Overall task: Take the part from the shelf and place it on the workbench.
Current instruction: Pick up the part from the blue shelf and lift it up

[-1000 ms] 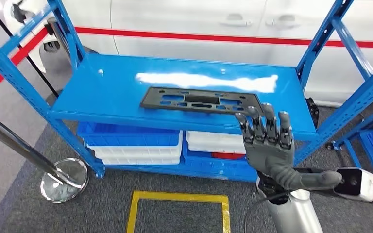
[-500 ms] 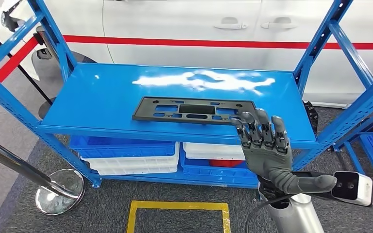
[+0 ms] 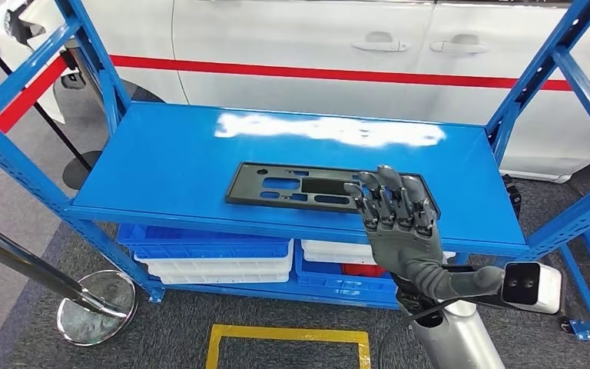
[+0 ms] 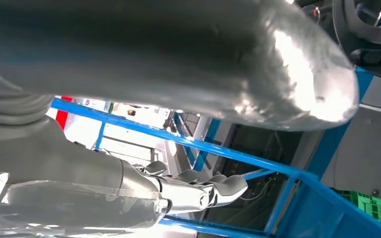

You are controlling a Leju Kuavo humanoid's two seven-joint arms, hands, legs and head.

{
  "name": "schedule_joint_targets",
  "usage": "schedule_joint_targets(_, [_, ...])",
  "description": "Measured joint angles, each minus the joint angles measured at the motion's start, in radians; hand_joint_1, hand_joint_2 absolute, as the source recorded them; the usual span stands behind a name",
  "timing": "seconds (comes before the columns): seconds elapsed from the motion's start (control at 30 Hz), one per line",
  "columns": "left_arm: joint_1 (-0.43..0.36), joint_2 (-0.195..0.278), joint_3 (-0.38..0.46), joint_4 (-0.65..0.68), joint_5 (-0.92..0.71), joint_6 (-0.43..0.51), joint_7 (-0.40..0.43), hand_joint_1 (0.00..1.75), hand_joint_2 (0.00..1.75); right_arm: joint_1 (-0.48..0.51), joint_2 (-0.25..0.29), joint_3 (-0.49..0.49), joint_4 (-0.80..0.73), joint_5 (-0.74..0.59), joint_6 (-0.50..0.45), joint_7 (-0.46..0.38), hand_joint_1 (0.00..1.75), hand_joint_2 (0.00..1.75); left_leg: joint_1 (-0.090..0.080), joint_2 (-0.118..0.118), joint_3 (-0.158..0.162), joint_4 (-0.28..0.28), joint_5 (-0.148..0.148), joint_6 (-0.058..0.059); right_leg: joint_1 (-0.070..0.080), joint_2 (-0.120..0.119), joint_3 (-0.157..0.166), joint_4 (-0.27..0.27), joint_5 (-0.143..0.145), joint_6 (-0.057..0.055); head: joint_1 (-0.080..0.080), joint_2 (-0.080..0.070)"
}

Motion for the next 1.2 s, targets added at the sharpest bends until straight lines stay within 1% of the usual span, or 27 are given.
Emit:
schedule_joint_targets(0.03, [-0.001, -0.001, 0.0, 0.0, 0.0, 0.0, -0.001, 0.0, 0.0, -0.004, 0.0, 0.012, 0.006, 0.006, -0.012, 0.002, 0.0, 0.0, 0.0, 0.0, 0.005, -0.001, -0.007, -0.006, 0.005, -0.001, 0.014, -0.041, 0.007, -0.008, 0.0, 0.0])
schedule_joint_targets(0.07, [-0.002, -0.002, 0.0, 0.0, 0.0, 0.0, -0.002, 0.0, 0.0, -0.006, 0.0, 0.024, 0.011, 0.011, -0.024, 0.004, 0.0, 0.0, -0.001, 0.0, 0.008, 0.003, -0.011, -0.013, 0.009, -0.002, 0.019, -0.059, -0.001, -0.014, 0.001, 0.0])
schedule_joint_targets(0.1, [-0.003, -0.002, 0.0, 0.0, 0.0, 0.0, -0.004, 0.0, 0.0, -0.009, 0.0, 0.035, 0.018, 0.017, -0.037, 0.006, 0.0, 0.0, -0.002, 0.0, 0.012, 0.007, -0.011, -0.021, 0.01, -0.001, 0.025, -0.068, -0.009, -0.019, 0.001, 0.0])
schedule_joint_targets(0.17, [-0.003, -0.002, 0.0, 0.0, 0.001, 0.0, -0.007, 0.0, 0.0, -0.012, 0.0, 0.057, 0.029, 0.03, -0.06, 0.01, 0.0, 0.0, -0.002, 0.0, 0.019, 0.029, -0.02, -0.032, 0.005, 0.001, 0.049, -0.083, 0.003, -0.031, 0.002, 0.0])
schedule_joint_targets(0.2, [-0.004, -0.002, 0.0, 0.0, 0.001, 0.0, -0.009, 0.0, 0.0, -0.015, 0.001, 0.067, 0.034, 0.036, -0.069, 0.011, 0.0, 0.0, -0.001, 0.0, 0.014, 0.05, -0.032, -0.035, 0.003, 0.0, 0.061, -0.085, 0.002, -0.036, 0.001, 0.0])
schedule_joint_targets(0.23, [-0.005, -0.002, 0.0, 0.0, 0.001, 0.0, -0.01, 0.0, 0.0, -0.017, 0.001, 0.076, 0.041, 0.043, -0.077, 0.012, 0.0, 0.0, 0.001, 0.0, -0.007, 0.092, -0.055, -0.039, 0.001, -0.001, 0.071, -0.088, -0.001, -0.039, 0.001, 0.0])
schedule_joint_targets(0.27, [-0.005, -0.002, 0.0, 0.0, 0.001, 0.001, -0.011, 0.0, 0.0, -0.019, 0.001, 0.084, 0.051, 0.051, -0.084, 0.014, 0.0, 0.0, 0.002, 0.0, -0.04, 0.15, -0.083, -0.044, 0.002, -0.002, 0.077, -0.088, -0.005, -0.042, 0.001, 0.0])
schedule_joint_targets(0.33, [-0.003, -0.003, 0.0, 0.0, 0.001, 0.005, -0.012, 0.0, 0.0, -0.02, 0.001, 0.1, 0.078, 0.076, -0.104, 0.019, 0.0, 0.87, 0.006, 0.0, -0.118, 0.262, -0.123, -0.056, 0.004, 0.0, 0.084, -0.087, -0.014, -0.044, 0.001, 0.0])
schedule_joint_targets(0.37, [-0.001, -0.003, 0.0, 0.0, 0.001, 0.008, -0.012, 0.0, 0.0, -0.019, 0.001, 0.106, 0.095, 0.096, -0.121, 0.021, 0.0, 1.31, 0.006, 0.0, -0.142, 0.278, -0.115, -0.059, 0.005, 0.003, 0.089, -0.087, -0.019, -0.045, 0.001, 0.0])
schedule_joint_targets(0.4, [0.001, -0.003, 0.0, 0.0, 0.001, 0.01, -0.013, 0.0, 0.0, -0.018, 0.001, 0.11, 0.113, 0.119, -0.143, 0.021, 0.0, 1.75, 0.007, 0.0, -0.148, 0.258, -0.086, -0.059, 0.006, 0.005, 0.096, -0.087, -0.025, -0.044, 0.001, 0.0])
schedule_joint_targets(0.47, [0.004, -0.003, -0.001, 0.001, 0.001, 0.017, -0.014, 0.0, 0.0, -0.016, 0.0, 0.118, 0.15, 0.2, -0.224, 0.019, 0.0, 1.75, 0.006, 0.0, -0.117, 0.133, 0.013, -0.048, 0.006, 0.008, 0.115, -0.087, -0.039, -0.041, 0.001, 0.0])
schedule_joint_targets(0.53, [0.005, -0.003, -0.001, 0.003, 0.001, 0.024, -0.017, 0.0, 0.0, -0.016, -0.002, 0.123, 0.185, 0.341, -0.367, 0.024, 0.0, 1.75, -0.001, 0.0, -0.09, 0.04, 0.054, -0.034, 0.007, 0.009, 0.126, -0.087, -0.05, -0.034, 0.001, 0.0])
schedule_joint_targets(0.6, [0.008, -0.003, -0.001, 0.004, 0.001, 0.027, -0.02, 0.0, 0.0, -0.013, -0.007, 0.125, 0.216, 0.546, -0.566, 0.047, 0.0, 1.75, -0.007, -0.001, -0.086, 0.022, 0.05, -0.022, 0.009, 0.009, 0.127, -0.088, -0.058, -0.023, 0.001, 0.0])
schedule_joint_targets(0.67, [0.011, -0.005, -0.002, 0.004, 0.001, 0.026, -0.021, 0.0, 0.0, -0.008, -0.014, 0.126, 0.242, 0.758, -0.768, 0.078, 0.0, 1.75, -0.001, 0.0, -0.078, 0.008, 0.064, -0.013, 0.011, 0.009, 0.129, -0.083, -0.07, -0.012, 0.001, 0.0])
schedule_joint_targets(0.7, [0.01, -0.007, -0.002, 0.004, 0.001, 0.026, -0.022, 0.0, 0.0, -0.005, -0.017, 0.126, 0.256, 0.838, -0.846, 0.089, 0.0, 1.75, 0.003, 0.0, -0.075, 0.003, 0.065, -0.008, 0.011, 0.008, 0.122, -0.065, -0.083, -0.007, 0.001, 0.0])
schedule_joint_targets(0.77, [0.007, -0.009, -0.002, 0.004, 0.001, 0.026, -0.022, 0.0, 0.0, 0.003, -0.024, 0.126, 0.289, 0.933, -0.941, 0.1, 0.0, 1.75, 0.007, 0.0, -0.07, -0.004, 0.065, -0.002, 0.005, 0.007, 0.071, 0.032, -0.133, 0.003, 0.001, 0.0])
schedule_joint_targets(0.8, [0.007, -0.01, -0.002, 0.004, 0.001, 0.027, -0.022, 0.0, 0.0, 0.008, -0.026, 0.126, 0.304, 0.954, -0.961, 0.105, 0.0, 1.75, 0.007, 0.0, -0.07, -0.004, 0.063, 0.0, 0.002, 0.006, 0.031, 0.102, -0.161, 0.008, 0.001, 0.0])
schedule_joint_targets(0.83, [0.006, -0.01, -0.002, 0.004, 0.001, 0.027, -0.022, 0.0, 0.0, 0.013, -0.027, 0.126, 0.319, 0.974, -0.977, 0.113, 0.0, 1.75, 0.007, 0.0, -0.07, -0.004, 0.061, 0.0, -0.003, 0.006, -0.008, 0.162, -0.177, 0.012, 0.001, 0.0])
schedule_joint_targets(0.87, [0.007, -0.011, -0.002, 0.004, 0.001, 0.027, -0.022, 0.0, 0.0, 0.016, -0.028, 0.127, 0.333, 1.001, -0.995, 0.124, 0.0, 1.75, 0.008, 0.0, -0.068, -0.003, 0.059, 0.0, -0.007, 0.005, -0.033, 0.192, -0.174, 0.016, 0.001, 0.0])
schedule_joint_targets(0.9, [0.007, -0.012, -0.002, 0.004, 0.001, 0.027, -0.023, 0.0, 0.0, 0.017, -0.028, 0.127, 0.346, 1.034, -1.016, 0.14, 0.0, 1.75, 0.009, 0.0, -0.066, -0.002, 0.056, -0.002, -0.01, 0.004, -0.039, 0.184, -0.15, 0.019, 0.001, 0.0])
schedule_joint_targets(0.93, [0.007, -0.014, -0.002, 0.004, 0.001, 0.027, -0.024, 0.0, 0.0, 0.016, -0.028, 0.127, 0.36, 1.07, -1.038, 0.155, 0.0, 1.75, 0.01, 0.0, -0.063, -0.001, 0.053, -0.005, -0.014, 0.003, -0.024, 0.137, -0.11, 0.021, 0.001, 0.0])
schedule_joint_targets(0.97, [0.007, -0.015, -0.002, 0.004, 0.001, 0.027, -0.026, 0.0, 0.0, 0.012, -0.028, 0.127, 0.373, 1.101, -1.058, 0.168, 0.0, 1.75, 0.011, -0.001, -0.06, 0.002, 0.049, -0.009, -0.017, 0.0, 0.003, 0.066, -0.067, 0.023, 0.001, 0.0])
schedule_joint_targets(1.0, [0.007, -0.016, -0.002, 0.004, 0.001, 0.027, -0.028, 0.0, 0.0, 0.008, -0.028, 0.127, 0.386, 1.123, -1.071, 0.177, 0.0, 1.75, 0.01, -0.001, -0.058, 0.006, 0.045, -0.014, -0.017, -0.001, 0.03, 0.002, -0.038, 0.022, 0.001, 0.0])
schedule_joint_targets(1.03, [0.006, -0.017, -0.002, 0.004, 0.001, 0.027, -0.029, 0.0, 0.0, 0.004, -0.028, 0.127, 0.398, 1.137, -1.079, 0.182, 0.0, 1.75, 0.009, -0.001, -0.057, 0.009, 0.042, -0.019, -0.017, -0.001, 0.048, -0.043, -0.02, 0.018, 0.001, 0.0])
schedule_joint_targets(1.07, [0.006, -0.017, -0.002, 0.004, 0.001, 0.027, -0.03, 0.0, 0.0, 0.002, -0.028, 0.127, 0.409, 1.143, -1.083, 0.185, 0.0, 1.75, 0.007, -0.002, -0.057, 0.01, 0.04, -0.025, -0.015, -0.001, 0.057, -0.066, -0.015, 0.013, 0.001, 0.0])
schedule_joint_targets(1.17, [0.006, -0.017, -0.002, 0.004, 0.001, 0.027, -0.031, 0.0, 0.0, -0.002, -0.029, 0.128, 0.431, 1.149, -1.088, 0.187, 0.0, 1.75, 0.01, -0.002, -0.056, 0.011, 0.036, -0.043, -0.011, 0.002, 0.058, -0.072, -0.013, -0.008, 0.001, 0.0])
schedule_joint_targets(1.2, [0.006, -0.017, -0.002, 0.004, 0.001, 0.027, -0.031, 0.0, 0.0, -0.004, -0.029, 0.128, 0.437, 1.149, -1.089, 0.188, 0.0, 1.75, 0.012, -0.002, -0.062, 0.026, 0.025, -0.048, -0.012, 0.001, 0.06, -0.074, -0.011, -0.015, 0.001, 0.0])
